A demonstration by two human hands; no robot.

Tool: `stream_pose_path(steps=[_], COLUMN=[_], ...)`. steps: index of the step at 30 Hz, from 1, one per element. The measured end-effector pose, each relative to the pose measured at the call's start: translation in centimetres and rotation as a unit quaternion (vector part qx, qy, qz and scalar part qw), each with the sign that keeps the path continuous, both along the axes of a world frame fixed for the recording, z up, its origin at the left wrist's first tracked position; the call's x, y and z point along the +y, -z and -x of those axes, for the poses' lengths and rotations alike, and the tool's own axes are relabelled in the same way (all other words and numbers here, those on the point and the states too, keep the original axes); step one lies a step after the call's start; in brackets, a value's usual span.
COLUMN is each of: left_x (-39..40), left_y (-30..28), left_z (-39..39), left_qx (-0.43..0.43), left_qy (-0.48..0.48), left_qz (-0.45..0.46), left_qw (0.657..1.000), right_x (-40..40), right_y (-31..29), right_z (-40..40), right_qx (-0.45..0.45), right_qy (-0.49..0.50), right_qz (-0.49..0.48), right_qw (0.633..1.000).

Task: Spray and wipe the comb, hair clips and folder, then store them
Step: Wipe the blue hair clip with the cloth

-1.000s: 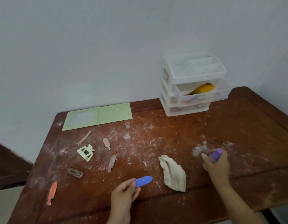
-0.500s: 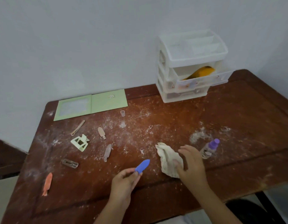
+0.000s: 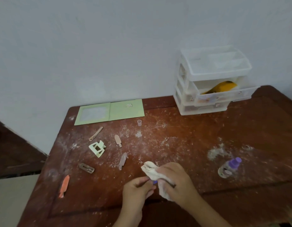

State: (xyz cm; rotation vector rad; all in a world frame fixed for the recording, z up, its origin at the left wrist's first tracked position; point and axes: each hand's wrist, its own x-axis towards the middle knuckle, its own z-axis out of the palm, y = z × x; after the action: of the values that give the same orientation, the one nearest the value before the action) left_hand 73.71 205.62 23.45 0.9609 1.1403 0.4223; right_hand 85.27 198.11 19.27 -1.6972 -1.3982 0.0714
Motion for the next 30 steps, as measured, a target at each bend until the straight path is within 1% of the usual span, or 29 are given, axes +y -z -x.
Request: stream_pose_path(steps=[2, 5, 6, 8, 11, 12, 14, 15, 16, 19, 21, 24, 26, 28, 30], left_x=[-0.2, -0.3, -0.4, -0.8, -1.2, -1.1, -0.7, -0.6, -0.5, -0.9, -1.4, -1.6, -1.8, -2.1, -2.3], left_y=[-0.7, -1.6, -1.8, -2.3, -2.8, -2.9, -3.0, -3.0, -3.0, -3.2, -3.4, -3.6, -3.7, -3.7, -3.7], left_z=[0.2, 1.0, 1.2, 1.4, 1.5, 1.6, 2.0, 2.1, 2.1, 1.7, 1.5, 1.5, 1.4, 1.3, 1.2], left_qx=[-0.016, -0.036, -0.043, -0.053, -0.061, -0.061, -0.055, -0.051, -0.047, -0.052, -0.061, -0.064, -0.061, -0.056, -0.061], left_qy=[0.029, 0.057, 0.065, 0.072, 0.042, 0.025, -0.005, -0.014, -0.02, -0.022, -0.008, 0.022, 0.037, 0.044, 0.038], left_qz=[-0.048, -0.072, -0.075, -0.085, -0.09, -0.087, -0.085, -0.086, -0.087, -0.07, -0.061, -0.064, -0.065, -0.068, -0.041], left_qw=[0.998, 0.995, 0.994, 0.992, 0.993, 0.994, 0.995, 0.995, 0.995, 0.996, 0.996, 0.996, 0.995, 0.995, 0.997], right_x=[0.3, 0.3, 0.1, -0.1, -0.8, -1.1, -1.9, -2.3, -2.6, -2.2, -1.5, -1.2, -1.4, -1.6, -1.8], right_y=[-0.1, -1.0, -1.2, -1.4, -1.9, -2.3, -3.4, -3.9, -4.3, -4.7, -4.3, -3.9, -4.1, -4.5, -4.5], right_z=[0.3, 0.5, 0.6, 0.8, -0.1, -0.7, -2.0, -2.3, -2.2, -0.4, 1.0, 1.8, 1.9, 2.0, 2.1], right_qx=[-0.004, -0.001, -0.007, 0.01, 0.016, 0.036, 0.14, 0.191, 0.214, 0.197, 0.159, 0.128, 0.14, 0.171, 0.189], right_qy=[-0.052, -0.086, -0.081, -0.053, 0.019, 0.064, 0.133, 0.134, 0.113, 0.009, -0.017, 0.027, 0.068, 0.101, 0.14], right_qz=[0.031, 0.07, 0.059, 0.025, 0.002, -0.002, 0.012, 0.021, 0.019, 0.025, 0.057, 0.056, 0.043, 0.021, -0.007], right_qw=[0.998, 0.994, 0.995, 0.998, 1.0, 0.997, 0.981, 0.972, 0.97, 0.98, 0.985, 0.99, 0.987, 0.98, 0.972])
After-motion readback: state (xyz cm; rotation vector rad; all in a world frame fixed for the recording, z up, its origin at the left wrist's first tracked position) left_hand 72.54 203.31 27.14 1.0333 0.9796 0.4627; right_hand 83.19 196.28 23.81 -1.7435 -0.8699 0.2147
